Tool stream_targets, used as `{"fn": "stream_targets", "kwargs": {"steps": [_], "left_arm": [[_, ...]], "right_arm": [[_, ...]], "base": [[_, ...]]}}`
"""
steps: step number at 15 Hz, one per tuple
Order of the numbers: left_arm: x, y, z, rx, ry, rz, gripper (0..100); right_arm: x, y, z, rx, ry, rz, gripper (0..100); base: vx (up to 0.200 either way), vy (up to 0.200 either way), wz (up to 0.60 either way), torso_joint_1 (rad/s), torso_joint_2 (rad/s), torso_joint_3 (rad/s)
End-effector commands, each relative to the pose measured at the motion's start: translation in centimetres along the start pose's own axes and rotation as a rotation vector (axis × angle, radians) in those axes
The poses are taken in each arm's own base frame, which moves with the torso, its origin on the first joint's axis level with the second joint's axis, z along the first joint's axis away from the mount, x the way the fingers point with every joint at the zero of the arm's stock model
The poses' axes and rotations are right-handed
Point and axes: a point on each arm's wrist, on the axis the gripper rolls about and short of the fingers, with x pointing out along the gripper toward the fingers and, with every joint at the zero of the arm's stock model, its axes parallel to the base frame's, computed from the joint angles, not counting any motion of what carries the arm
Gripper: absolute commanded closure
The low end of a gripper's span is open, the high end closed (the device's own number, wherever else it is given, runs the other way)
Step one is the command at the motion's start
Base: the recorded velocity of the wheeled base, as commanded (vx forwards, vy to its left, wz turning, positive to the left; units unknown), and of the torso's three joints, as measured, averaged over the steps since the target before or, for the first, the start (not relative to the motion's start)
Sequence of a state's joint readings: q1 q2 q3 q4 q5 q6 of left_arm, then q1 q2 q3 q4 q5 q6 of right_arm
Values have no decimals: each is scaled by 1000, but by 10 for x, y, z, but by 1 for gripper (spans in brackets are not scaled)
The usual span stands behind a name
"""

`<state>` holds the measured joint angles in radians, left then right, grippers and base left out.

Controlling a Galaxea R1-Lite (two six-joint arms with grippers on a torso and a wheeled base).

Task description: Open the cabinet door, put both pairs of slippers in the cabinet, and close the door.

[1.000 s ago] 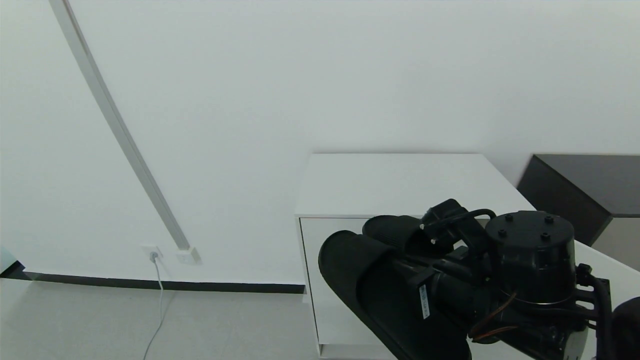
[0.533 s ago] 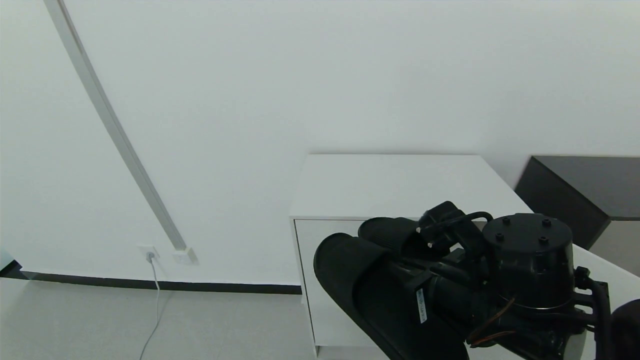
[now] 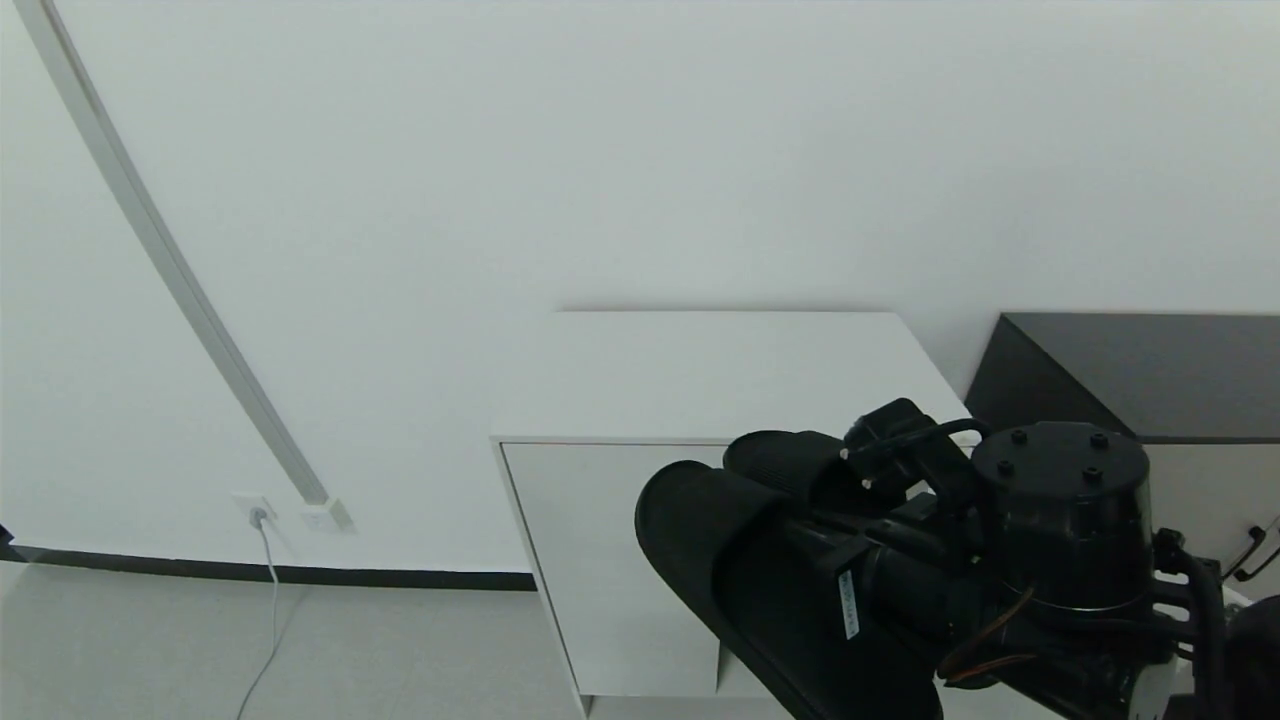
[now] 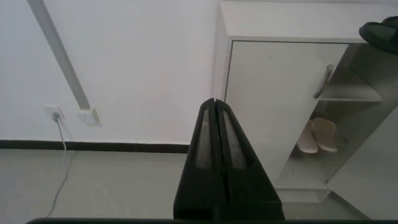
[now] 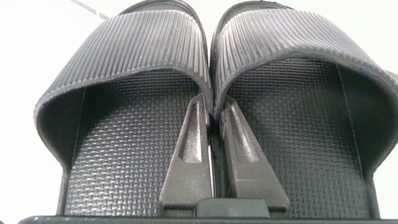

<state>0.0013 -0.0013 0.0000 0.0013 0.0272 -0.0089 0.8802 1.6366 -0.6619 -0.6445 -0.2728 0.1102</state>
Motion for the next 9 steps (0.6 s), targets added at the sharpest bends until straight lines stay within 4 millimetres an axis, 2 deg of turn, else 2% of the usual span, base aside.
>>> {"fn": "stream_targets", "kwargs": {"steps": [1, 5, 9], "left_arm": [[0, 0, 0, 0, 2, 1, 100], [0, 0, 0, 0, 2, 1, 100], [0, 0, 0, 0, 0, 1, 100]], "right_arm": [[0, 0, -1, -3, 5, -1, 100], [-1, 1, -3, -6, 8, 2, 100], [-1, 1, -3, -6, 8, 5, 100]], "base": [[0, -200, 0, -2, 2, 12], [0, -200, 0, 2, 5, 0], [0, 0, 0, 0, 0, 0]]}}
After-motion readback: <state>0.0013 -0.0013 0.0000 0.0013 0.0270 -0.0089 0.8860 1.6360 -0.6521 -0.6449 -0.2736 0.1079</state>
